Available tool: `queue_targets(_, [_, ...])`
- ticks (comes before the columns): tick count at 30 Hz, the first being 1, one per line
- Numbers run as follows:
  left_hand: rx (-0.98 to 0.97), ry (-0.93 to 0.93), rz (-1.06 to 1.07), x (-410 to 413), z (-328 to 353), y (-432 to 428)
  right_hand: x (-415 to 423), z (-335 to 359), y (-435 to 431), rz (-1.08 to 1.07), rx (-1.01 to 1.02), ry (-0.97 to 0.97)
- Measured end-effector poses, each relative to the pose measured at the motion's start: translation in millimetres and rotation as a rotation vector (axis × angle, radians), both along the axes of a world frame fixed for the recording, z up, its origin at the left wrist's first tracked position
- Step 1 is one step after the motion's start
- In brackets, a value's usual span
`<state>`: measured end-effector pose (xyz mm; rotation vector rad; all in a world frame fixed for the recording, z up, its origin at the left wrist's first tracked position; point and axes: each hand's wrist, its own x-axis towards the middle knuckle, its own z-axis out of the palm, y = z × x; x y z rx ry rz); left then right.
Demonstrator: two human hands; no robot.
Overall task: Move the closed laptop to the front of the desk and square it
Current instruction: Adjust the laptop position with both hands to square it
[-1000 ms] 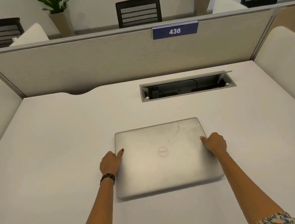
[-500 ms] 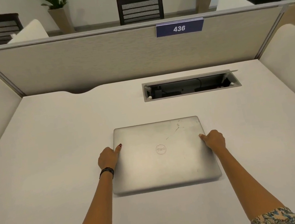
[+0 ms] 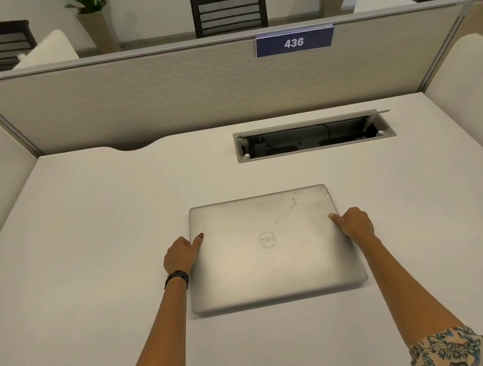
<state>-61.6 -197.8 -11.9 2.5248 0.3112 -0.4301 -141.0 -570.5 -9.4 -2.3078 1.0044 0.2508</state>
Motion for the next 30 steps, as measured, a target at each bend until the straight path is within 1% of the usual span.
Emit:
queue_targets(7, [-0.036, 0.005, -0.004, 0.9, -0.2, 1.1, -16.8, -5.1, 2.0, -0.022, -0.033, 0.000])
queue_targets(23, [0.016, -0.007, -0.023, -1.2, -2.1, -0.1, -21.0, -2.2, -2.2, 0.045, -0.017, 0.046])
queue_targets(30, [0.003, -0.001, -0.020, -3.6, -2.5, 0.0, -25.0, -1.0, 3.4, 0.048, -0.037, -0.004])
